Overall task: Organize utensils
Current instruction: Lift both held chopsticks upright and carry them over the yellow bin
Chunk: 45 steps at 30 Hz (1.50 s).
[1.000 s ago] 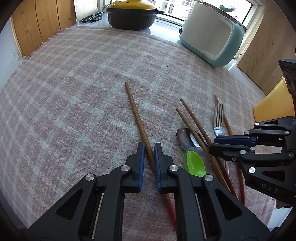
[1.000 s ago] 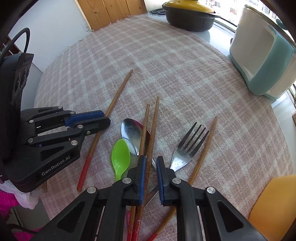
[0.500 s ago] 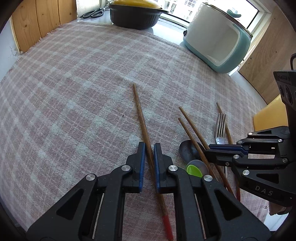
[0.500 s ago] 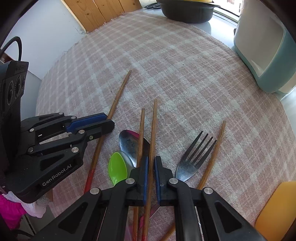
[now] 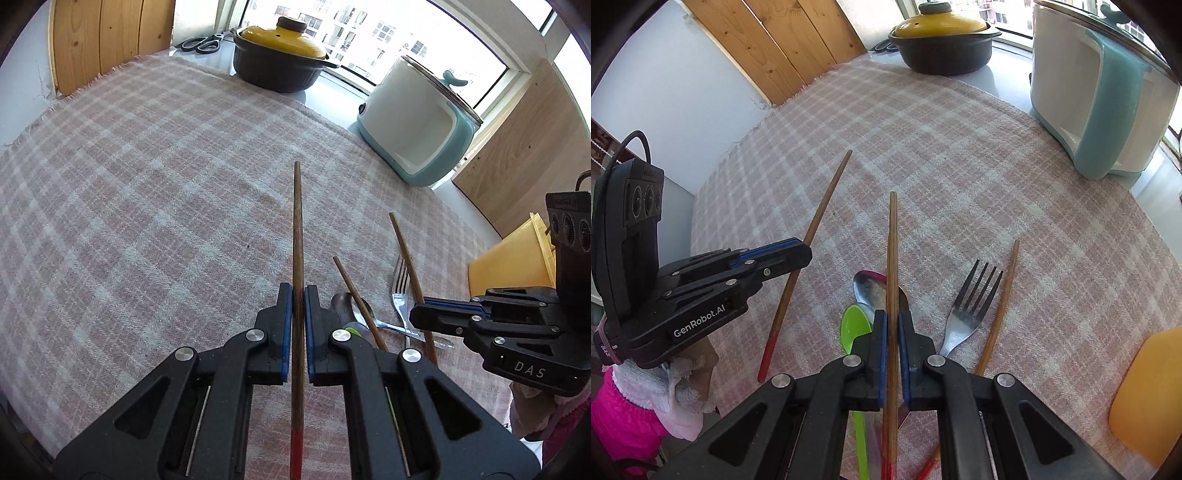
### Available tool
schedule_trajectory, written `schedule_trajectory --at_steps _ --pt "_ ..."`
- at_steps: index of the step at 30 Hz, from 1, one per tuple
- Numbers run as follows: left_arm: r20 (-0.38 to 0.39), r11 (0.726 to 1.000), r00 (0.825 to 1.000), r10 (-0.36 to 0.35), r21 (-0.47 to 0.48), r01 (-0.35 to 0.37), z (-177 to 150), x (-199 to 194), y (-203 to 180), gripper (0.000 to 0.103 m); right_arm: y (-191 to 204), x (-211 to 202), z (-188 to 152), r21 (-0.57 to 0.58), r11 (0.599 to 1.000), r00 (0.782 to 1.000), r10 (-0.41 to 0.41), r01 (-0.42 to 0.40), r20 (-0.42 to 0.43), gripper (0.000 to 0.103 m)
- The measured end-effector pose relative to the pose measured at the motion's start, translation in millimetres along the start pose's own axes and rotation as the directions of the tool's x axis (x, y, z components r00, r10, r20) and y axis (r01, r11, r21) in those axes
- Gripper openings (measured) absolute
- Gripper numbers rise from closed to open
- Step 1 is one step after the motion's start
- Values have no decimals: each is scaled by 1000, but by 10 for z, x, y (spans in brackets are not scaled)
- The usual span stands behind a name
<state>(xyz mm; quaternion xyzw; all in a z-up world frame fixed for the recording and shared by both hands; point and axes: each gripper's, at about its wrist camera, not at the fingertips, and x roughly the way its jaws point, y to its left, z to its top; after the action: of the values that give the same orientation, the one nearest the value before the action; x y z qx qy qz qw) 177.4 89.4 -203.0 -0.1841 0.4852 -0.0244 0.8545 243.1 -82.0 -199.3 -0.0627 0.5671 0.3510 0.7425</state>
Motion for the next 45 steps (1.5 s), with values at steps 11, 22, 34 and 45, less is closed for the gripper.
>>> schedule_trajectory --at_steps 11,22,34,45 --pt "86 995 993 -82 65 77 56 -404 -411 4 74 -694 -153 6 1000 988 -1 0 155 3" --pt "137 970 969 -206 161 183 177 -690 -1041 4 -31 -1425 -322 55 998 953 -21 4 303 3" --pt "151 933 942 -299 254 256 236 -850 -1665 4 -396 -2059 -591 133 990 913 -100 51 396 3" --pt "146 908 927 -346 299 292 316 -769 -2188 4 -717 -2459 -754 192 973 875 -198 124 441 3"
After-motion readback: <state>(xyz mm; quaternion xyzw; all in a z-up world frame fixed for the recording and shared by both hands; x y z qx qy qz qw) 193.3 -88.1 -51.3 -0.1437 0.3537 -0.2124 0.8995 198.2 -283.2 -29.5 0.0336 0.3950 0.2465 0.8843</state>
